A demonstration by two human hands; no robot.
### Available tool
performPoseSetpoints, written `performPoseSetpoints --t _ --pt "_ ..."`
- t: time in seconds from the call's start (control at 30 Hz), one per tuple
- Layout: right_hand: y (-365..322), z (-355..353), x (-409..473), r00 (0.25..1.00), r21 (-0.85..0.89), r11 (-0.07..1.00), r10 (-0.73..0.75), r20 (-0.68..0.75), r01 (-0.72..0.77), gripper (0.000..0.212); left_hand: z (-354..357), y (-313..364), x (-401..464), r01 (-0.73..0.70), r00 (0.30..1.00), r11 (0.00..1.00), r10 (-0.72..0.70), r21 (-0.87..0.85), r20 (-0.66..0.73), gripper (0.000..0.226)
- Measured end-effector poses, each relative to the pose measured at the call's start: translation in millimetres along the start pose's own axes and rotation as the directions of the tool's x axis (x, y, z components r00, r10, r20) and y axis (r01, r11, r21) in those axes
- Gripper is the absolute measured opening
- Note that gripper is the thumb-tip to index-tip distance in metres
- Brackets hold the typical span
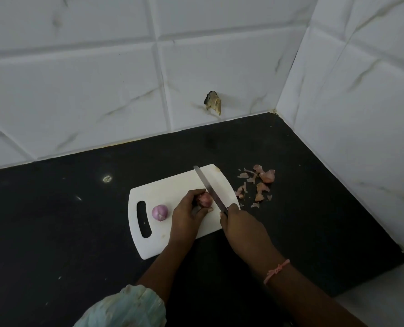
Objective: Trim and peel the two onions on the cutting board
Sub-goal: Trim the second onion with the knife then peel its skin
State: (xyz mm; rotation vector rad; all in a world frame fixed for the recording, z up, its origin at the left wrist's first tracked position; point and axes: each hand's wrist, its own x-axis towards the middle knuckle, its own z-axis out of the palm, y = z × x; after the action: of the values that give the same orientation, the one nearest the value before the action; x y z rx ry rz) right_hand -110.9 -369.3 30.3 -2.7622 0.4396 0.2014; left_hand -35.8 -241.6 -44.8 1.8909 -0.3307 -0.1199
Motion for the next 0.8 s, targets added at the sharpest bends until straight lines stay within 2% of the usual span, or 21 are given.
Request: performPoseSetpoints --t 0.23,0.4,0.57,0.8 --pt "-0.8 -0.2 0.0 1.0 -0.049 0.999 -0.017 -0.005 0.017 0.032 0.2 3.0 -0.8 0.001 1.0 1.0 -0.001 0.029 0.017 0.045" --pt "3.0 -0.1 -3.0 1.0 0.028 1.0 -0.002 0.03 0.001 0.032 0.3 4.2 -1.5 0.001 1.0 0.999 -0.001 0.037 0.01 0.045" --pt "2.6 -4.4 0.6 0.999 -0.042 0.998 -0.046 0.018 0.047 0.032 2.1 5.3 -3.9 -0.018 1.0 0.999 0.017 0.045 0.018 0.044" --pt "4.1 -12.5 4.4 0.997 -0.012 0.998 -0.053 0.055 0.054 0.033 3.8 7.4 -5.7 -0.017 1.0 0.997 0.016 0.072 0.018 0.046"
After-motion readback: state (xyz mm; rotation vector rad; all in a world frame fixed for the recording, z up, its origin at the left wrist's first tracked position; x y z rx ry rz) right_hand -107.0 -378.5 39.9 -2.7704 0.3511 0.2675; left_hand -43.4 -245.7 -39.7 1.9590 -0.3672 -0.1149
